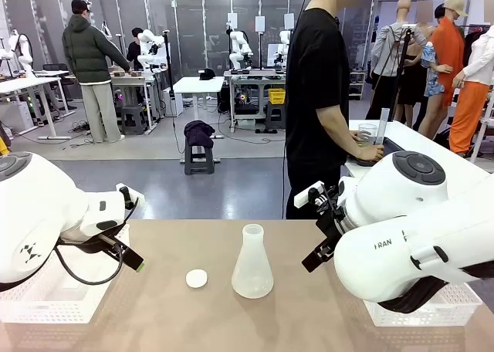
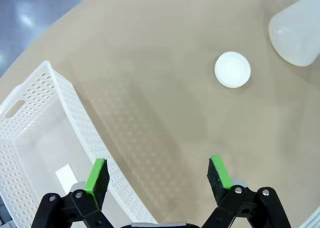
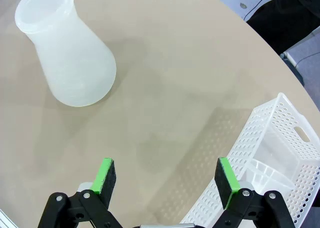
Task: Prepare the solutions needed for the experiment.
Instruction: Pick up the Plastic Funnel and insert it into the Big flask.
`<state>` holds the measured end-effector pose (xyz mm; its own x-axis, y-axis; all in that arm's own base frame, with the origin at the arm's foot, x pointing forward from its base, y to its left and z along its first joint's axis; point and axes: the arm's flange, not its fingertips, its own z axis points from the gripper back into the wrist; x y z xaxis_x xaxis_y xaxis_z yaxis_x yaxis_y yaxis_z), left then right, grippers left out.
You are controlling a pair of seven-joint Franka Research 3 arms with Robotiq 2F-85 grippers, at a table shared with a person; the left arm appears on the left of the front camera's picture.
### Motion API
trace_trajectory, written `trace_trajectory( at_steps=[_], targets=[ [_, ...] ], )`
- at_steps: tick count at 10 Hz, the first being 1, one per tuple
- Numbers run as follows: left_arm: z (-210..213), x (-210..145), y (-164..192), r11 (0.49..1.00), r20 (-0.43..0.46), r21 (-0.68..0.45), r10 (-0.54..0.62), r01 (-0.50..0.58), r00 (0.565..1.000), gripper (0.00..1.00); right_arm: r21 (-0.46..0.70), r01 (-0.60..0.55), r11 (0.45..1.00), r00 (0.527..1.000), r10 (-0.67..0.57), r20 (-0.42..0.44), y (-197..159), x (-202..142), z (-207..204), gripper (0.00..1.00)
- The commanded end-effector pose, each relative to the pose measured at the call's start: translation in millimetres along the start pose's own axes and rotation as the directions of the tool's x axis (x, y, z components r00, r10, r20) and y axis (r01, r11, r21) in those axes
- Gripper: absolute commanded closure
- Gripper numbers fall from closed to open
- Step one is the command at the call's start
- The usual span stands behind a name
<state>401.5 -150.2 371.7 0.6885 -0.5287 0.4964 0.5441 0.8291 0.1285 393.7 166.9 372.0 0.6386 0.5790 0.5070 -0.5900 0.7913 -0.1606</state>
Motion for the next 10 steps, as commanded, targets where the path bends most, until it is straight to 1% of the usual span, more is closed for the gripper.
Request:
trace_trajectory(
  at_steps=[1,3,4,5,7,8,9,10],
  targets=[
    [0,0,0,1.0,0.0,0.0,0.0,0.0,1.0,0.0,0.0,0.002,1.0,1.0,-0.002,0.0,0,0,0,0.0],
    [0,0,0,1.0,0.0,0.0,0.0,0.0,1.0,0.0,0.0,0.0,1.0,1.0,0.0,0.0,0,0,0,0.0],
    [0,0,0,1.0,0.0,0.0,0.0,0.0,1.0,0.0,0.07,-0.025,0.997,0.999,0.022,0.038,15,5,-5,0.0],
    [0,0,0,1.0,0.0,0.0,0.0,0.0,1.0,0.0,0.135,-0.008,0.991,0.995,-0.006,0.099,26,16,-1,0.0],
    [16,8,2,0.991,0.084,-0.126,0.053,-0.042,0.995,0.0,0.227,0.065,0.972,0.982,-0.103,0.159,27,31,12,0.0],
    [25,11,3,0.976,0.124,-0.209,0.081,-0.054,0.989,0.0,0.256,0.111,0.96,0.973,-0.157,0.167,26,36,20,0.0],
    [38,15,3,0.934,0.171,-0.351,0.13,-0.063,0.977,0.0,0.324,0.148,0.935,0.96,-0.214,0.18,22,41,28,0.0],
    [57,17,5,0.887,0.199,-0.455,0.183,-0.075,0.963,0.0,0.37,0.224,0.902,0.937,-0.304,0.174,15,47,36,0.0]
  ],
)
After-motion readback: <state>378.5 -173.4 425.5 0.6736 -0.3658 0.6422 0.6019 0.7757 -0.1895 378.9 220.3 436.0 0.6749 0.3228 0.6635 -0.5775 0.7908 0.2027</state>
